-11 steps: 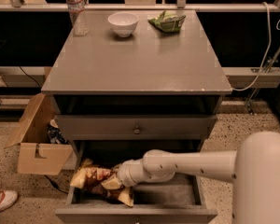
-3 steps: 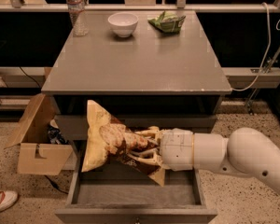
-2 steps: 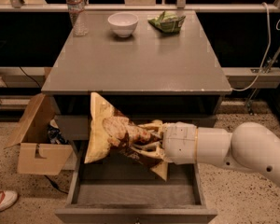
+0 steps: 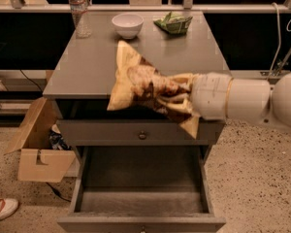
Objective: Pick brown chip bag from middle drawer and place on counter
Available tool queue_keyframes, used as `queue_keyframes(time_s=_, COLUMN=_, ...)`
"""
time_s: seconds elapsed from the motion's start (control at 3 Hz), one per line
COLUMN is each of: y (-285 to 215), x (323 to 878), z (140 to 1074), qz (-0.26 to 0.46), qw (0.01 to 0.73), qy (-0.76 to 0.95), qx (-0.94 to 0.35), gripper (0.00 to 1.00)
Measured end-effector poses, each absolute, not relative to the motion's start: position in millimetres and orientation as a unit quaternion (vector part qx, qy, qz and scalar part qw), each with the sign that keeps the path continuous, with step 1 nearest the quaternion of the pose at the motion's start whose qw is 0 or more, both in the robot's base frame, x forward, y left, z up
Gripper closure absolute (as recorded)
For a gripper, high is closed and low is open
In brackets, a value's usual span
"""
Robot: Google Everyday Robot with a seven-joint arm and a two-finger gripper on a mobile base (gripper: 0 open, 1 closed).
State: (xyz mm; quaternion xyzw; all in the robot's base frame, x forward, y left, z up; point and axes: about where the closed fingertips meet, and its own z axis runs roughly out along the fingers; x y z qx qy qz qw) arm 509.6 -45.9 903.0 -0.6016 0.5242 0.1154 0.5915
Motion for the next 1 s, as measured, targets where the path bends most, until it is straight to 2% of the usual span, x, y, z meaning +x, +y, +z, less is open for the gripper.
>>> queue_keyframes(time_s=0.33, y=-77.5, x=581.0, z=939.6, qz=0.056, qw=0.603, qy=0.552, qx=-0.572, gripper=1.00)
queue_keyframes(time_s=1.0, y=-90.5, x=675.4, z=933.5, qz=0.036, qw=0.607, qy=0.594, qx=-0.527, gripper=1.00)
